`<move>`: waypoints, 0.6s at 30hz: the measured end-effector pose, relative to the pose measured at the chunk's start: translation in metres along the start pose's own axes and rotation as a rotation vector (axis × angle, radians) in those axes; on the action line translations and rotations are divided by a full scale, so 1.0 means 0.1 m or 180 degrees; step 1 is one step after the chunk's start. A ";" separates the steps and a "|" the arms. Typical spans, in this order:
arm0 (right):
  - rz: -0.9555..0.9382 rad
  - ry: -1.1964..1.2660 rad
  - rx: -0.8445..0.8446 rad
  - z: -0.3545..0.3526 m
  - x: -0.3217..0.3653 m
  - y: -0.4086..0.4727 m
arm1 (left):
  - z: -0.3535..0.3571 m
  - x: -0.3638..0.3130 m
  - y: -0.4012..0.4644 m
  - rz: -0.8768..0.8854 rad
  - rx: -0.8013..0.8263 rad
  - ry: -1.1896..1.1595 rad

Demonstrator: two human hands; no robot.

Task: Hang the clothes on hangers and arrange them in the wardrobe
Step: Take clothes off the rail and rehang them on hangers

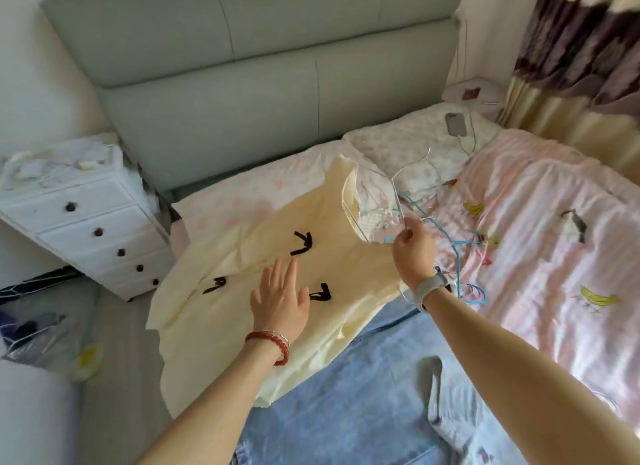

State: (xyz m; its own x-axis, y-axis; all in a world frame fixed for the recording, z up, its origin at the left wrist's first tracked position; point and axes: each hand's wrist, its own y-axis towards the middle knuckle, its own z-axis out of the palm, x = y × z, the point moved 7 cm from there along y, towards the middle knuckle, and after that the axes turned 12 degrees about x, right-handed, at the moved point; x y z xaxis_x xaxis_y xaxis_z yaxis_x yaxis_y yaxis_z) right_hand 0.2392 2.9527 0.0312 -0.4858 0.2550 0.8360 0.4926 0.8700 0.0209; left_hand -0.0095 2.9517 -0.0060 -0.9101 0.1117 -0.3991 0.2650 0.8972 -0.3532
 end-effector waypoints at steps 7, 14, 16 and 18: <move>0.0201 -0.0522 0.0122 0.27 -0.98 0.66 | 1.03 0.22 0.62 -0.0290 0.0853 0.0226; 0.0688 -0.0781 0.1159 0.65 -1.61 0.81 | 1.53 0.35 0.85 -0.0338 0.1562 0.0392; 0.0569 -0.0988 0.1382 0.74 -1.63 0.74 | 1.50 0.35 0.88 -0.0328 0.1508 0.0349; 0.0455 -0.1182 0.1418 0.77 -1.55 0.65 | 1.39 0.34 0.88 -0.0308 0.1324 0.0330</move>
State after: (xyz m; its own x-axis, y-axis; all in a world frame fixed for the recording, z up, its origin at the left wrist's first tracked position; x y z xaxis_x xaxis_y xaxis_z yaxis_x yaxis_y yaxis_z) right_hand 0.2909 3.0027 -0.1396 -0.6966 0.4433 0.5642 0.2605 0.8889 -0.3768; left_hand 0.0271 2.9751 -0.1686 -0.9586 0.0969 -0.2678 0.2633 0.6596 -0.7040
